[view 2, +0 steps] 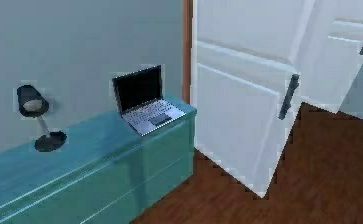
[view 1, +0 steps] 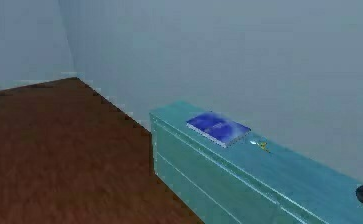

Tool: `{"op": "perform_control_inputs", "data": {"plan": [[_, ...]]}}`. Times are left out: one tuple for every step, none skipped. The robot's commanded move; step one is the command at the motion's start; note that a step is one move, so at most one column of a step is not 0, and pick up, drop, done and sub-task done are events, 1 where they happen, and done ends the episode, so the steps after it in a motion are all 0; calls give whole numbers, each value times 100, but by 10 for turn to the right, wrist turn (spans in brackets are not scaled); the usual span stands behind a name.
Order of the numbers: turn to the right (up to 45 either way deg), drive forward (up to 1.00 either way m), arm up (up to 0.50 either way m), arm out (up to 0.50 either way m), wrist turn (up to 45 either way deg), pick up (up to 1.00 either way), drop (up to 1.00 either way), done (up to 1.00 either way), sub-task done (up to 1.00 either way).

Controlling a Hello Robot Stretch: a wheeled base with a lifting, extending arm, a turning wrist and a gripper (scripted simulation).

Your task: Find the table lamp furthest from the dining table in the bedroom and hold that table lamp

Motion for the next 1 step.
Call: {"op": "perform_control_inputs", "data": {"plan": [[-330,0,0,0,0,0,0,0,0]]}}
